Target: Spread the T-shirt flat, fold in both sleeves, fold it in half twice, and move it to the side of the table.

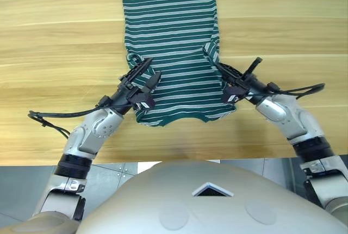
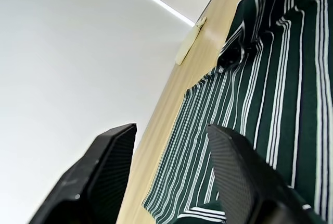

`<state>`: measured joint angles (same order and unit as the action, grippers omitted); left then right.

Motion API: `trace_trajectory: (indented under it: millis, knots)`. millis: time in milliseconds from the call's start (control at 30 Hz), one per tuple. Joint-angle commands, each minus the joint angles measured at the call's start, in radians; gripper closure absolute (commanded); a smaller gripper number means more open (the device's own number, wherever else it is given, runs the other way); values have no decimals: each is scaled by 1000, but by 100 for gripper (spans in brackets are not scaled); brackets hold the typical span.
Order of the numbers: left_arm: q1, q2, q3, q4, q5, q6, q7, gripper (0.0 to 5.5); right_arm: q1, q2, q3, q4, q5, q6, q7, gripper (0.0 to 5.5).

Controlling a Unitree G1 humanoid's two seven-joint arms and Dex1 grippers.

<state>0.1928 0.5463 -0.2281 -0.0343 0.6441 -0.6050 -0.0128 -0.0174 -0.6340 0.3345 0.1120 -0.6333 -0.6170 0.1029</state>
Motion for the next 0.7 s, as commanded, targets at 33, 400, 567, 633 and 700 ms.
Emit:
trace_trajectory:
  millis: [33,400,567,633,700]
  knots:
    - [-11,1,-9,9,12,-2,-4,297,-27,3,35,36,-39,-13,27,521]
    - [9,22,6,2,6,3,-13,297,5,-37,17,42,-13,-8,55,353]
    - [22,36,-1,1,-2,12,-40,297,83,-109,-1,70,-2,10,104,333]
    - [40,52,-5,7,5,10,-56,297,123,-149,-15,87,10,6,115,333]
    - [53,64,5,0,6,9,-61,297,170,-185,-25,90,30,-1,129,333]
